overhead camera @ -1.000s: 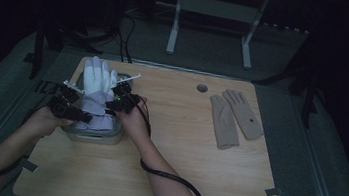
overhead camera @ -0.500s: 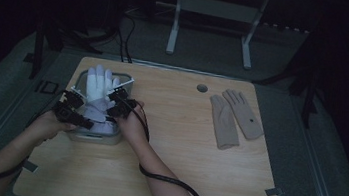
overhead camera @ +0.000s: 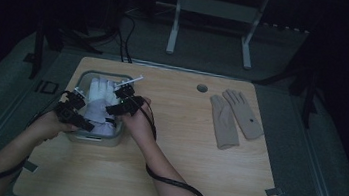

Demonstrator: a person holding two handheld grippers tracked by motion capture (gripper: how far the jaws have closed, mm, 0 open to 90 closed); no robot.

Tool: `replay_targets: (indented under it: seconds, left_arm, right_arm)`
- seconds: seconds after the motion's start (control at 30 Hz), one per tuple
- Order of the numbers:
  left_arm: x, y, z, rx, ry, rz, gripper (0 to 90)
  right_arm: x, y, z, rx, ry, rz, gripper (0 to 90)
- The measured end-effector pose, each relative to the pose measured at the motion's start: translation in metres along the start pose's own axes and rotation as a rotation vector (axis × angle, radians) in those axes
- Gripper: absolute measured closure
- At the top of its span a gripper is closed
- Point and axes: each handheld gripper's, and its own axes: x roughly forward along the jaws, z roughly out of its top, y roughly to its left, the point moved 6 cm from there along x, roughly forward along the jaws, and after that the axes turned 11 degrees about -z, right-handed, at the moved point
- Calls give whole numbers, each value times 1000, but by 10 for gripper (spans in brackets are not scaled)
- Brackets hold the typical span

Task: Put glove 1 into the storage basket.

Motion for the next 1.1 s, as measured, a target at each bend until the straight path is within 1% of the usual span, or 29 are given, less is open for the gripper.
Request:
replay_targets:
  seconds: [0.03,0.07,0.1,0.13,0.17,0.2,0.23,0.27,0.3,0.33,0.37,0.43,0.47,0.5,0.53,0.6,0.63,0.67,0.73,0.8,0.83,0.87,0.9,0.93,0.97,1.0,1.07,1.1]
  left_arm:
    - [-2,1,1,-8,-15,7,461]
    - [-2,1,1,-8,-15,7,426]
    - [-4,1,1,-13,-34,21,391]
    - [-10,2,2,-21,-74,38,389]
    - [-10,2,2,-21,-74,38,389]
    - [-16,0,3,-11,-100,48,388]
    - [-19,-2,3,-6,-115,49,378]
    - [-22,-4,4,1,-127,41,359]
    - [-24,-7,4,9,-141,29,353]
    - [-25,-9,4,7,-161,17,318]
    - [-26,-11,4,2,-178,5,300]
    - [-27,-16,4,21,-187,30,319]
    - [-29,-20,4,28,-199,33,324]
    - [-29,-20,4,28,-199,33,327]
    - [-32,-25,4,38,-223,38,342]
    - [-37,-30,6,51,-246,61,343]
    - [-40,-33,7,55,-262,64,346]
    - [-40,-33,7,55,-262,64,354]
    - [-43,-44,9,74,-291,50,364]
    - [-43,-53,11,93,-302,41,364]
    - [-43,-53,11,93,-302,41,364]
    - [-41,-60,13,103,-312,27,364]
    - [-40,-64,13,112,-314,24,365]
    - [-40,-64,13,112,-314,24,364]
    - [-39,-67,14,117,-325,16,364]
    - [-35,-76,16,133,-341,-13,386]
    - [-30,-84,18,151,-346,-39,388]
    - [-30,-84,18,151,-346,-39,387]
  right_arm:
    - [-3,-2,1,4,-7,4,348]
    - [-7,-3,1,12,-17,7,311]
    - [-12,-5,2,10,-22,15,275]
    - [-16,-6,1,10,-23,33,263]
    - [-19,-8,1,11,-26,43,245]
    - [-23,-10,0,15,-34,50,226]
    - [-27,-13,0,19,-39,59,213]
    - [-30,-15,-2,14,-42,60,200]
    - [-33,-19,-3,28,-50,65,198]
    - [-36,-22,-4,43,-57,76,198]
    - [-38,-25,-5,48,-62,78,198]
    - [-41,-31,-8,53,-76,59,199]
    - [-42,-34,-10,55,-74,53,198]
    - [-42,-34,-10,55,-74,53,198]
    - [-45,-41,-16,58,-73,44,198]
    - [-47,-46,-20,64,-76,38,198]
    - [-48,-49,-22,69,-77,38,198]
    - [-48,-49,-22,69,-77,38,198]
    - [-53,-57,-29,74,-75,31,197]
    - [-57,-63,-34,71,-78,23,197]
    - [-57,-63,-34,71,-78,23,197]
    - [-61,-70,-39,74,-82,22,197]
    - [-63,-73,-41,75,-85,19,197]
    - [-66,-77,-44,76,-89,13,197]
    - [-66,-77,-44,76,-89,13,197]
    - [-71,-84,-48,80,-95,5,196]
    - [-76,-91,-53,77,-101,0,192]
    - [-79,-94,-55,76,-104,-5,192]
